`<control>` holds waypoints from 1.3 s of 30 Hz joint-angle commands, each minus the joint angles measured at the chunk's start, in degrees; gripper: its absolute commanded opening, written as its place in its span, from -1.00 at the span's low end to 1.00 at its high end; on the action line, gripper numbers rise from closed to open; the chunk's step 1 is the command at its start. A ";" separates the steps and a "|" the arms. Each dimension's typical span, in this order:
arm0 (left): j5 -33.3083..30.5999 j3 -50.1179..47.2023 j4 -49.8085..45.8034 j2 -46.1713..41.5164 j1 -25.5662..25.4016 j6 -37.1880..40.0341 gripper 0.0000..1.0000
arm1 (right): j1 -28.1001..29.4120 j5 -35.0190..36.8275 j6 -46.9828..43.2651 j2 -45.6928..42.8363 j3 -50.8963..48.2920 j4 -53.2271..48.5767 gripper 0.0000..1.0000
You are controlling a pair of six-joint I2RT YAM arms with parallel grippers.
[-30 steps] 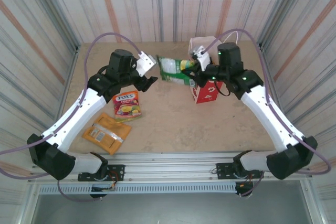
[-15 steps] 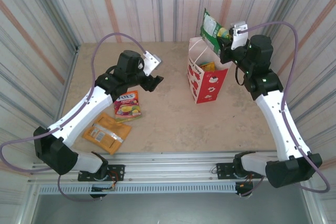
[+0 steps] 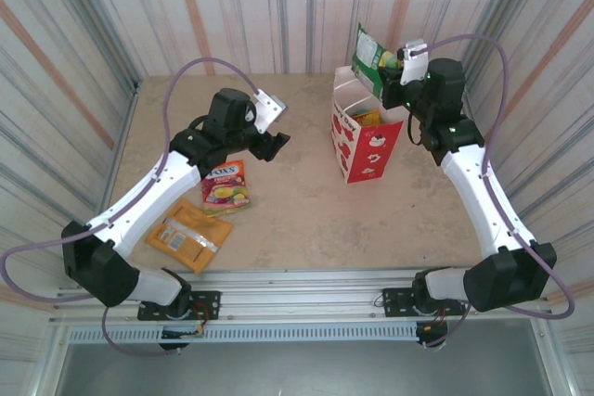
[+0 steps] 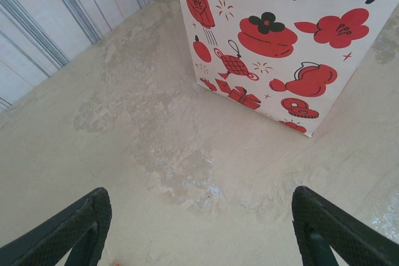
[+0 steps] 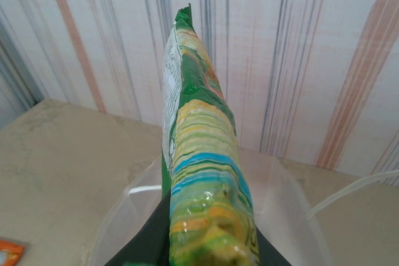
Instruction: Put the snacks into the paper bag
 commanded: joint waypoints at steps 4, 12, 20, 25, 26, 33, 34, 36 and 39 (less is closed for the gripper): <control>-0.09 1.86 0.73 0.80 -0.39 -0.02 0.57 | -2.12 3.76 -2.22 -1.41 4.75 3.88 -0.87; 0.52 1.86 0.73 1.25 -0.48 -0.12 0.57 | -2.15 -1.02 1.13 -2.48 -1.29 4.00 -0.88; 0.61 1.51 0.65 1.33 -0.73 -0.37 0.56 | 0.77 -0.35 1.44 -1.06 -6.58 5.03 -0.86; 0.55 1.51 0.47 1.29 -0.84 -0.37 0.56 | 0.95 0.79 1.20 0.22 -7.58 5.35 -0.78; 0.49 1.55 0.48 1.33 -0.78 -0.37 0.57 | 0.95 1.13 1.06 0.36 -7.67 5.26 -0.75; 0.36 1.98 0.47 1.66 -0.83 -0.52 0.57 | 0.94 3.36 -0.17 -0.39 -6.74 3.24 -0.09; 0.36 2.11 0.39 1.76 -0.80 -0.55 0.57 | 0.91 3.68 -0.43 -0.90 -6.42 2.71 -0.06; 0.43 2.20 0.38 1.84 -0.78 -0.55 0.57 | 0.95 4.13 -0.92 -1.89 -5.85 1.40 -0.04; 0.45 2.41 0.08 2.04 -0.80 -1.11 0.57 | 1.42 4.44 -1.23 -3.80 -5.21 -1.04 -0.04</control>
